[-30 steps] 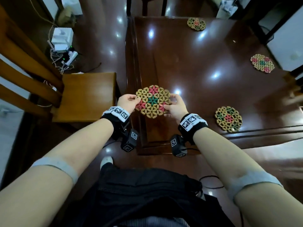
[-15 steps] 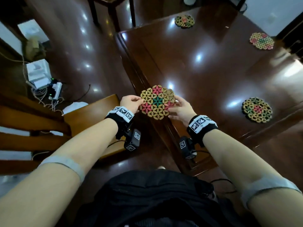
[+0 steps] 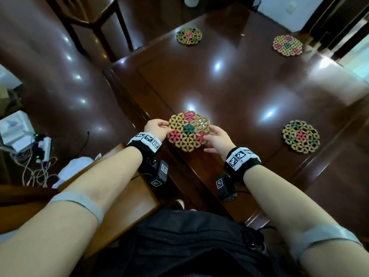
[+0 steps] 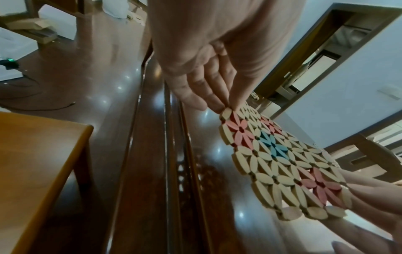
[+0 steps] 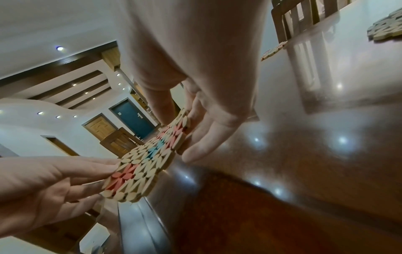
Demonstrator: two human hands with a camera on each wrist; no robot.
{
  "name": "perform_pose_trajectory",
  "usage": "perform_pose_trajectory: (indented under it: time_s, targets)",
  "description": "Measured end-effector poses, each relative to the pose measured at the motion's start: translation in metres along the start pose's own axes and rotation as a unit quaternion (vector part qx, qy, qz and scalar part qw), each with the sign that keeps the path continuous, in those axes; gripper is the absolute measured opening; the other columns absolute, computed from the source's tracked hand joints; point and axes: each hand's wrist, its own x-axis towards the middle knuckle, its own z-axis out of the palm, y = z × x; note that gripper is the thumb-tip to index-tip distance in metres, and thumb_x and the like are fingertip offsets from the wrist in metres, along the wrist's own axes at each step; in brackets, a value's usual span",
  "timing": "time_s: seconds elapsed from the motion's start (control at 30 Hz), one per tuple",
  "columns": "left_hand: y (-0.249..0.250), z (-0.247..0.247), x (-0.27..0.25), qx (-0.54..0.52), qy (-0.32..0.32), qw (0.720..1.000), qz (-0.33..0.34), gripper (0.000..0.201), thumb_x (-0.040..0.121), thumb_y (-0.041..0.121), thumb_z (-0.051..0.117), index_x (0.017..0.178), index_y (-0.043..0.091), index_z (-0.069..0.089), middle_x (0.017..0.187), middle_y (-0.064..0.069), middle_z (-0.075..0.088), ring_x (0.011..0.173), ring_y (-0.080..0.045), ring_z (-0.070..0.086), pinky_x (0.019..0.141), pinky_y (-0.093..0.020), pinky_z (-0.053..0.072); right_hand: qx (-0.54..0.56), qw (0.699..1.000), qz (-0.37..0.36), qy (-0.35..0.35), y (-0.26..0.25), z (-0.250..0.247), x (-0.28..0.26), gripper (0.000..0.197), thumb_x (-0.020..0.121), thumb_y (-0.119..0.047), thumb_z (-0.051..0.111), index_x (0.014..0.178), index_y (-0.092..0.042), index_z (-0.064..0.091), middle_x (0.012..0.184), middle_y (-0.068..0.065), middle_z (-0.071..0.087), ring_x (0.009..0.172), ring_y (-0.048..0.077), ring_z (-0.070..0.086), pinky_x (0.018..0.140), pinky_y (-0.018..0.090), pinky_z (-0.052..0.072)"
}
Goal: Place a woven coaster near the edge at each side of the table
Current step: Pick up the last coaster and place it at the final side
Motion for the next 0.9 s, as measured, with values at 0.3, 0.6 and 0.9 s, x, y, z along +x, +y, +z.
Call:
perform_pose_trajectory:
  time_s: [0.3,0.6,0.9]
  targets:
    - [0.032,0.023,0.078,0.088,-0.070,0.993,0.023,0.026,0.084,0.016,0.063,0.108,0.016,0.071,0.112,-0.005,0.072,0.105,-0.022,0.065,0.091,-0.026,0.047,-0.053,0.995,0.013,0.081,-0.014,0.003,0.043,0.044,0.088,-0.002,0.051,0.131,-0.011,0.050,0.113,0.002,0.058,0.095,0.014,0.056,0.064,0.017,0.042]
    - [0.028,0.022,0.126,0.185,-0.130,0.971,0.084,0.030,0.083,0.023,0.065,0.112,0.016,0.068,0.112,-0.003,0.071,0.104,-0.021,0.065,0.086,-0.027,0.048,-0.169,0.980,0.054,0.091,-0.006,0.028,0.086,0.043,0.082,-0.006,0.047,0.122,-0.014,0.061,0.113,0.008,0.068,0.106,0.029,0.063,0.100,0.046,0.048]
    - [0.017,0.009,0.132,0.333,-0.140,0.923,0.135,0.029,0.072,0.046,0.073,0.095,0.029,0.066,0.106,0.003,0.070,0.105,-0.021,0.061,0.085,-0.033,0.050,-0.247,0.965,0.060,0.066,-0.011,0.036,0.071,0.054,0.090,-0.012,0.047,0.143,-0.016,0.036,0.109,0.006,0.064,0.092,0.020,0.057,0.089,0.034,0.048]
